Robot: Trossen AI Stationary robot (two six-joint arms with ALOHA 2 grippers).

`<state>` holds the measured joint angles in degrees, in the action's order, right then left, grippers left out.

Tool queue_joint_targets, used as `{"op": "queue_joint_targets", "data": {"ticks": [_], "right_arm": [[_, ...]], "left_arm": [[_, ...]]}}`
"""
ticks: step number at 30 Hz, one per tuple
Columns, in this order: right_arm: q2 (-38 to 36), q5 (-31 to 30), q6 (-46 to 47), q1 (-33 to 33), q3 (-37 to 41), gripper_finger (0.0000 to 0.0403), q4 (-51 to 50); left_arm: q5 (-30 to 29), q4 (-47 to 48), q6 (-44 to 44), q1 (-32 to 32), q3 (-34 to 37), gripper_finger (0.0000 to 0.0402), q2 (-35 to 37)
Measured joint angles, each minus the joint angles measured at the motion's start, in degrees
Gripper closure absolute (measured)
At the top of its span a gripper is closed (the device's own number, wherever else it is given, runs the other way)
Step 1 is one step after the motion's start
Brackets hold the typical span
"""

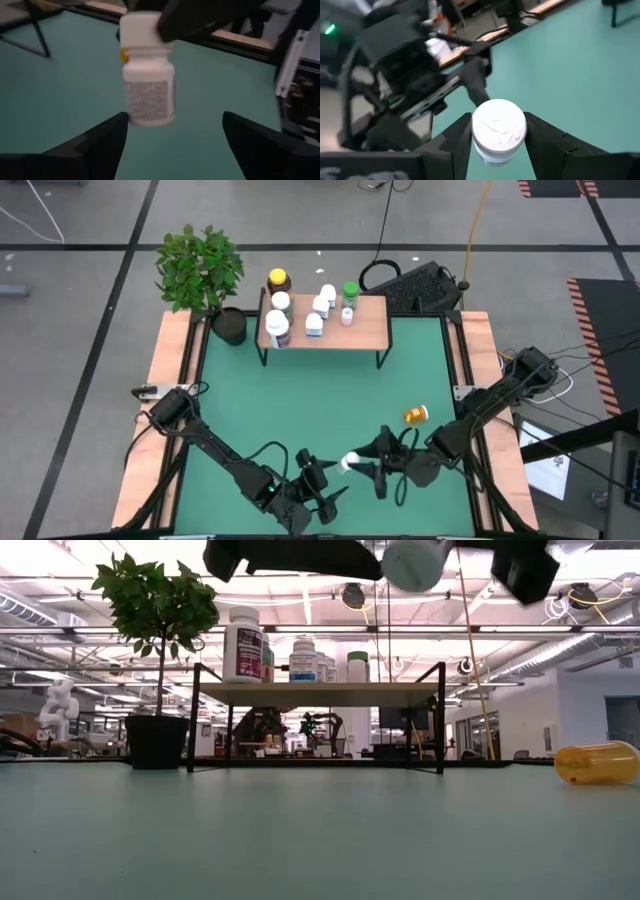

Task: Pick and place medicine bottles onto shelf by color
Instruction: Put the dark green pill bottle on the shelf

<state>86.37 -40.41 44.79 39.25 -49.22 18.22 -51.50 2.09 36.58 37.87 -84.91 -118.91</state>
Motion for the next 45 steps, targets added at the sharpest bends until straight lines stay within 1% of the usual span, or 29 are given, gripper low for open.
{"op": "queue_joint_targets", "data": {"ticks": [3,6,8,19,24,26,28,31,35,36,39,43,45], "right_arm": [[0.05,-0.06,5.13,-1.27,2.02,0.0249,1.20],[0.09,-0.02,8.04,-1.96,3.39,0.0249,3.08],[0.09,0.05,8.99,-2.19,3.98,0.0249,3.91],[0.09,-0.04,10.22,-3.36,4.25,0.0249,5.22],[0.09,0.00,7.90,-4.49,4.25,0.0249,6.95],[0.09,-0.02,6.88,-5.34,4.25,0.0249,7.32],[0.09,0.00,6.73,-6.10,4.25,0.0249,6.75],[0.09,0.07,6.86,-6.74,4.25,0.0249,5.09],[0.09,0.40,6.96,-7.24,4.25,0.0249,4.76],[0.09,0.42,6.86,-7.46,4.25,0.0248,4.90],[0.09,0.40,6.22,-8.25,4.29,0.0248,5.78],[0.09,0.15,4.16,-9.23,4.29,0.0248,7.15],[0.08,0.15,1.39,-9.63,4.27,0.0245,8.15]], "left_arm": [[-2.10,3.61,1.83,-0.05,-0.03,0.0076,0.00],[-3.91,7.93,4.77,-0.14,-0.03,0.0076,0.00],[-4.12,9.63,6.13,-0.52,-0.03,0.0076,0.00],[-3.87,8.90,6.76,-3.47,-0.03,0.0076,0.00],[-3.86,8.35,6.71,-4.93,-0.03,0.0078,0.00],[-3.88,8.95,6.86,-5.54,-0.03,0.0091,0.00],[-3.92,9.42,6.66,-6.10,-0.03,0.0116,0.00],[-4.13,10.29,4.58,-6.47,-0.03,0.0169,0.00],[-4.52,10.77,-0.94,-6.44,-0.03,0.0243,0.00],[-4.72,10.90,-2.56,-6.49,-0.03,0.0251,0.00],[-4.94,12.21,-4.98,-6.97,0.08,0.0251,0.69],[-3.42,17.03,-3.35,-7.72,0.08,0.0251,2.92],[-2.49,19.23,-1.61,-7.98,0.05,0.0245,3.96]]}}
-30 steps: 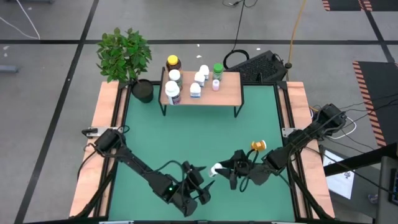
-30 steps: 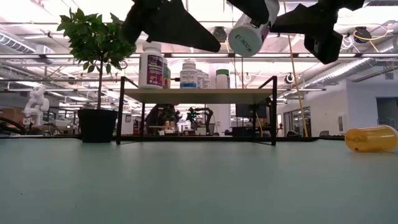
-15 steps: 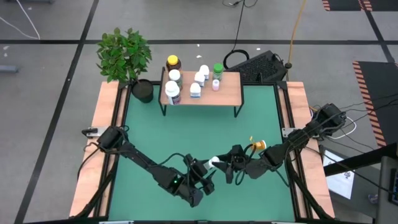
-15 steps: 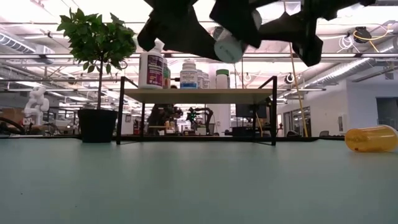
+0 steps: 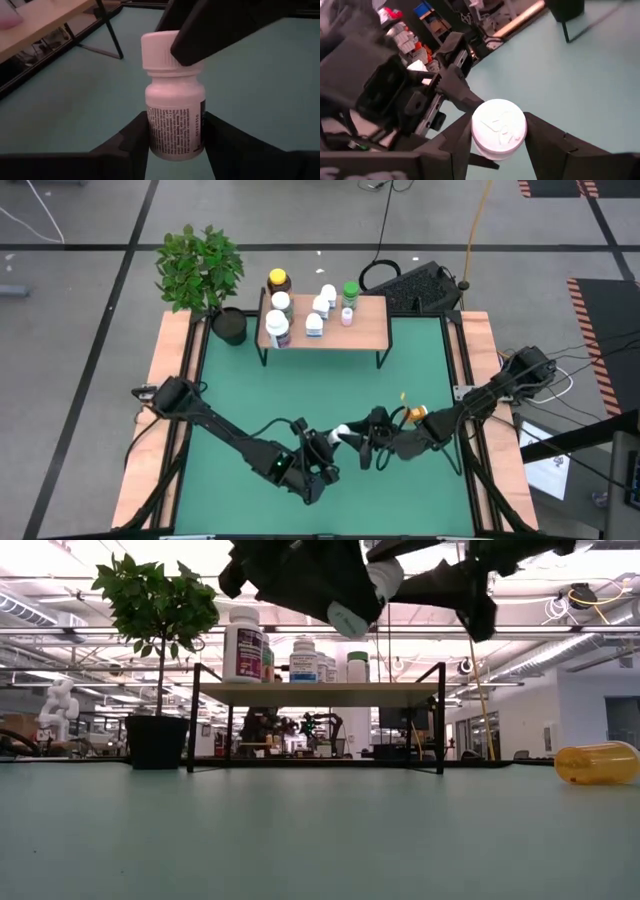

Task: Pick and place medicine bottles onto shelf by color
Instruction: Put the dark green pill bottle on the shelf

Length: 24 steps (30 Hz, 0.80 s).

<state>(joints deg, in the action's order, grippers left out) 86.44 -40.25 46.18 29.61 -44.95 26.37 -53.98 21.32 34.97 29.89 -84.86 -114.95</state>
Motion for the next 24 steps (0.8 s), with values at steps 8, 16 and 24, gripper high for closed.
{"op": "queue_joint_targets", "data": {"ticks": [8,16,24], "right_arm": [[-4.66,7.28,-32.54,-0.47,0.00,0.0181,6.03],[-14.03,30.80,-49.29,-0.87,0.00,0.0126,0.32],[-13.35,52.11,-60.37,-4.62,-0.04,0.0124,-0.33]], "left_arm": [[5.58,2.21,2.15,0.31,-0.11,0.0251,4.17],[19.05,-2.64,-6.69,0.68,-0.11,0.0246,8.63],[40.50,-14.16,-21.91,-0.98,-0.11,0.0243,8.94]]}}
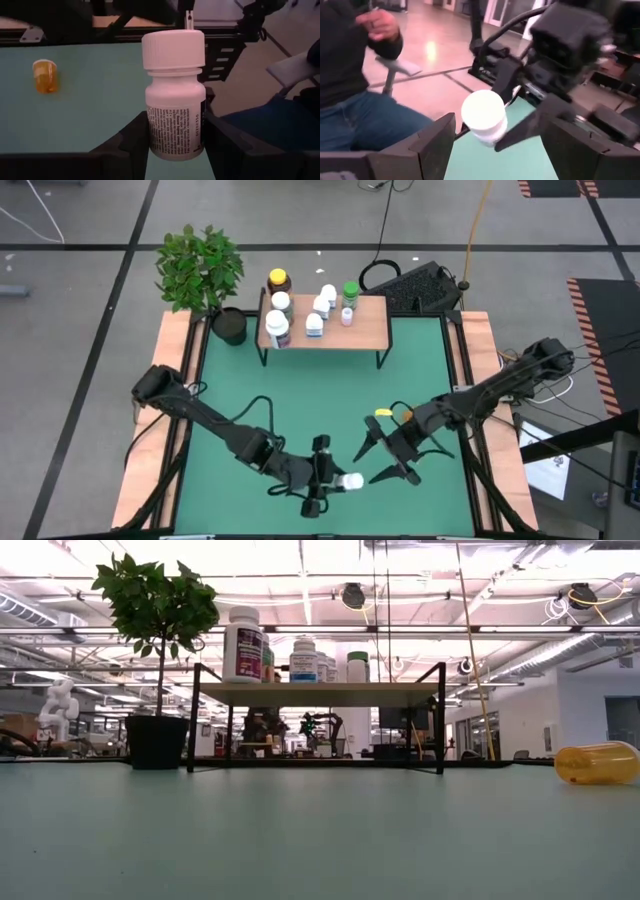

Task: Pick and place medicine bottles onto shelf by color
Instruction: Put the dark green pill bottle on the shelf

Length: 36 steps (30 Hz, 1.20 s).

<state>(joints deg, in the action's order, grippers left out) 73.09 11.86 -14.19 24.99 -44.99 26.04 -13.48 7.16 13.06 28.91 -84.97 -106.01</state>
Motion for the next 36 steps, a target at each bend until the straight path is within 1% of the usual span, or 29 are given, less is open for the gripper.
{"op": "queue_joint_targets", "data": {"ticks": [3,5,10,13,16,24,30,32,36], "right_arm": [[0.13,1.81,-1.89,-1.38,-0.03,0.0124,1.09],[0.14,2.25,-2.58,-2.37,-0.31,0.0124,1.81],[0.33,11.96,-3.87,-5.02,-0.31,0.0124,0.59],[0.43,12.36,-5.74,-5.87,-0.31,0.0125,-1.25],[-0.19,12.24,-6.71,-6.58,-0.28,0.0136,-2.61],[-0.47,10.42,-8.40,-7.30,-0.26,0.0177,-6.61],[-0.45,10.15,-7.91,-6.60,-0.28,0.0179,-8.69],[-0.41,8.97,-8.77,-6.00,-0.26,0.0175,-8.46],[-0.45,8.96,-10.61,-4.98,-0.26,0.0174,-7.78]], "left_arm": [[2.32,0.19,-2.10,-1.52,0.00,0.0242,-0.01],[5.24,0.40,-3.30,-2.78,0.00,0.0242,-0.01],[12.72,0.76,-5.98,-6.62,0.00,0.0242,-0.01],[15.89,1.18,-7.54,-8.50,0.00,0.0241,-0.01],[18.10,2.22,-8.49,-9.51,0.01,0.0241,-0.01],[19.26,3.14,-8.29,-11.00,0.02,0.0241,-0.01],[19.26,1.77,-8.13,-10.47,0.02,0.0241,-0.01],[19.26,1.24,-8.10,-10.39,0.02,0.0240,-0.01],[19.26,0.60,-7.82,-10.41,0.02,0.0240,-0.01]]}}
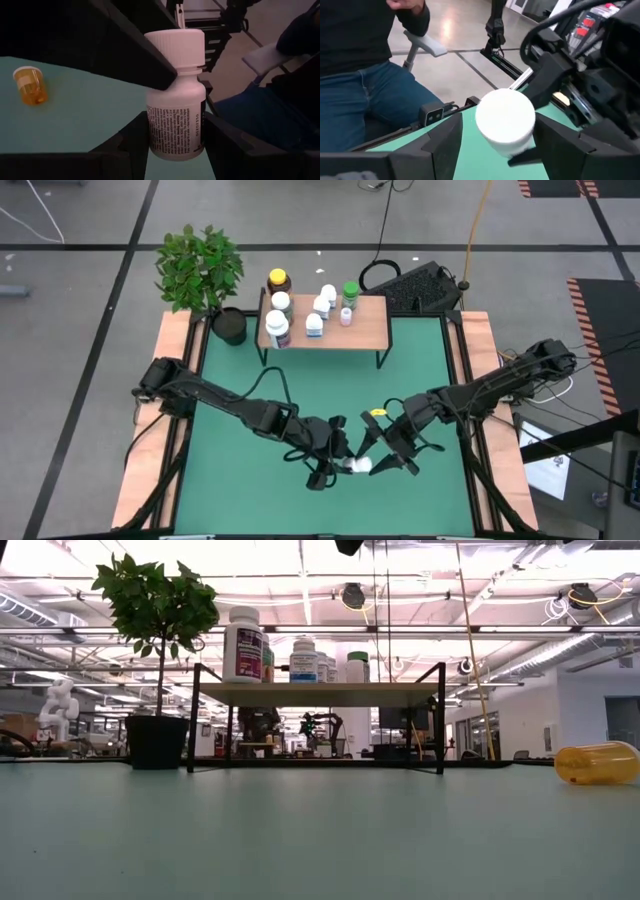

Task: Pick and place medicine bottles onto shelf by color
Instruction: Put the dark green pill bottle on the shelf

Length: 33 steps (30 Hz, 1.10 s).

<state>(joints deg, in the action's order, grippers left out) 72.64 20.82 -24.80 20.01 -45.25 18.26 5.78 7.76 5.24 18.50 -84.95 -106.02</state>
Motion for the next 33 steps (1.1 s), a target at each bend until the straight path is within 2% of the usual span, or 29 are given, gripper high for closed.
{"op": "queue_joint_targets", "data": {"ticks": [7,14,20,28,30,33], "right_arm": [[0.00,-0.05,-0.70,-0.02,0.00,0.0204,0.73],[0.06,-0.78,-1.66,-0.07,0.00,0.0266,0.96],[0.08,-5.39,2.41,-1.04,0.07,0.0267,0.31],[-0.38,-6.11,13.98,-7.09,0.00,0.0261,-0.82],[-1.24,-9.60,15.62,-8.80,-0.05,0.0262,-2.48],[-3.55,-18.43,16.94,-11.34,-1.33,0.0259,-9.52]], "left_arm": [[-0.02,-0.31,-0.05,-0.13,0.00,0.0240,0.00],[-0.68,1.22,-0.49,-0.26,0.00,0.0239,-0.02],[-6.72,6.12,1.18,-1.09,-0.02,0.0196,0.00],[-13.89,14.70,3.49,-2.47,0.04,0.0117,-0.11],[-17.30,17.74,5.39,-2.86,0.04,0.0107,-0.11],[-24.22,23.33,9.81,-3.36,0.04,0.0102,-0.09]]}}
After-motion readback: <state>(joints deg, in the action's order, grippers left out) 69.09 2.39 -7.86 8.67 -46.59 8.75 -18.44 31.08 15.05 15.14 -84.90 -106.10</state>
